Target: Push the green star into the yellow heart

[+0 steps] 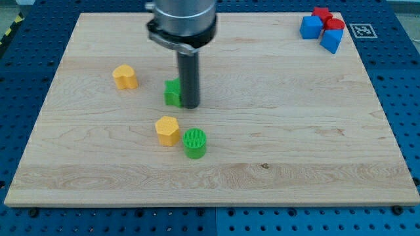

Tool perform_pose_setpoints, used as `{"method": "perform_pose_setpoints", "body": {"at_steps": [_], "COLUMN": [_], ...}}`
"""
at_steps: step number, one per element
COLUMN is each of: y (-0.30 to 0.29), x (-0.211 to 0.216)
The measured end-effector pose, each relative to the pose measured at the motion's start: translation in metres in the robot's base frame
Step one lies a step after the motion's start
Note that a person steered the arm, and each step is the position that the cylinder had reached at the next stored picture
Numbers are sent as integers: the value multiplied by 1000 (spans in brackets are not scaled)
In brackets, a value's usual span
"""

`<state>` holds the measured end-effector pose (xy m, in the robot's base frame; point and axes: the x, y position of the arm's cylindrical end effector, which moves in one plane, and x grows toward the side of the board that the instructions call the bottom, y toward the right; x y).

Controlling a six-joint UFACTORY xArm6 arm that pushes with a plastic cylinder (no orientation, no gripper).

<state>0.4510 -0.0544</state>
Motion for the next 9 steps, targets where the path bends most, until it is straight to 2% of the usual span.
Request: {"method": "perform_pose_setpoints", "body": {"at_steps": [2, 3, 4, 5, 6, 9], "y": [-46, -9, 66, 78, 60, -34], "x": [0, 0, -4, -27, -39, -39]}}
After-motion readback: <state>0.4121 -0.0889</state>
